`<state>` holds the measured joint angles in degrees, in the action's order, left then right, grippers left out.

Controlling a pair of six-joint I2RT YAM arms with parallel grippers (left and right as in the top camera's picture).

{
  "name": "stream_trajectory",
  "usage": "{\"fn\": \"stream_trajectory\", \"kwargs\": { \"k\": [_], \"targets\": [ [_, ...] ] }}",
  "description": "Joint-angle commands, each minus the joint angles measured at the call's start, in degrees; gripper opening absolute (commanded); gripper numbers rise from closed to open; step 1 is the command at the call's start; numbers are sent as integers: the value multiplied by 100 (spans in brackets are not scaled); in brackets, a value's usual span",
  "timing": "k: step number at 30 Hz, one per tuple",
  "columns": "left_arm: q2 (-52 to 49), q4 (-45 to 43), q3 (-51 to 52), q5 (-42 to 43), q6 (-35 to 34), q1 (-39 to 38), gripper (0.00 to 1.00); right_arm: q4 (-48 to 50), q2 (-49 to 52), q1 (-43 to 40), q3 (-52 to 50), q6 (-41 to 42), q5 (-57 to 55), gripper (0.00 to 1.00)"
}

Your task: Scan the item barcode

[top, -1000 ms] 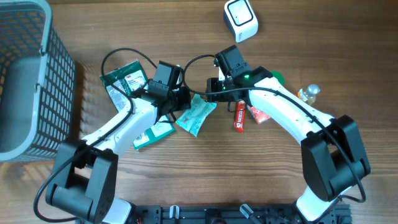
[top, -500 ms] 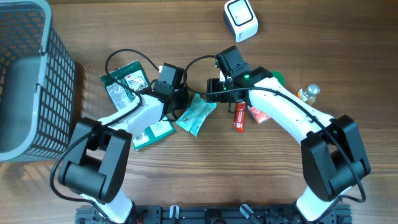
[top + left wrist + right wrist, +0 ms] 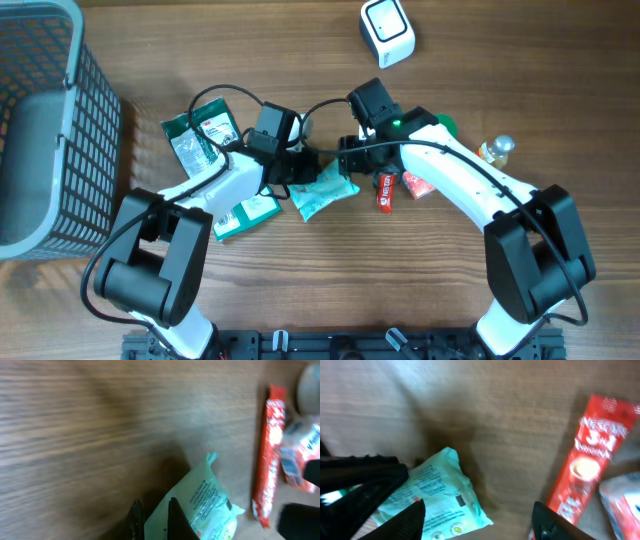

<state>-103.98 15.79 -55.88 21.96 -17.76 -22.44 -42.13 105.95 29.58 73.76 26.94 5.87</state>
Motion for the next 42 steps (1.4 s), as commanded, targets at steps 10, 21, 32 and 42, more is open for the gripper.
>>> {"fn": "stream_trajectory", "kwargs": {
  "k": [10,21,32,42],
  "targets": [
    [1434,870,-195,496,-57,107,4,-610,153,-240,13,-680,772,74],
    [461,2194,-31,7,-109,92,4,-162,313,-308,-221,-802,1073,75],
    [820,2151,-280,334,-227,96,4,-116,444,-332,-221,-890,1117,75],
    [752,1937,4,-372,-356,-398,4,-125,444,-332,-221,-876,1119,76]
  ]
}}
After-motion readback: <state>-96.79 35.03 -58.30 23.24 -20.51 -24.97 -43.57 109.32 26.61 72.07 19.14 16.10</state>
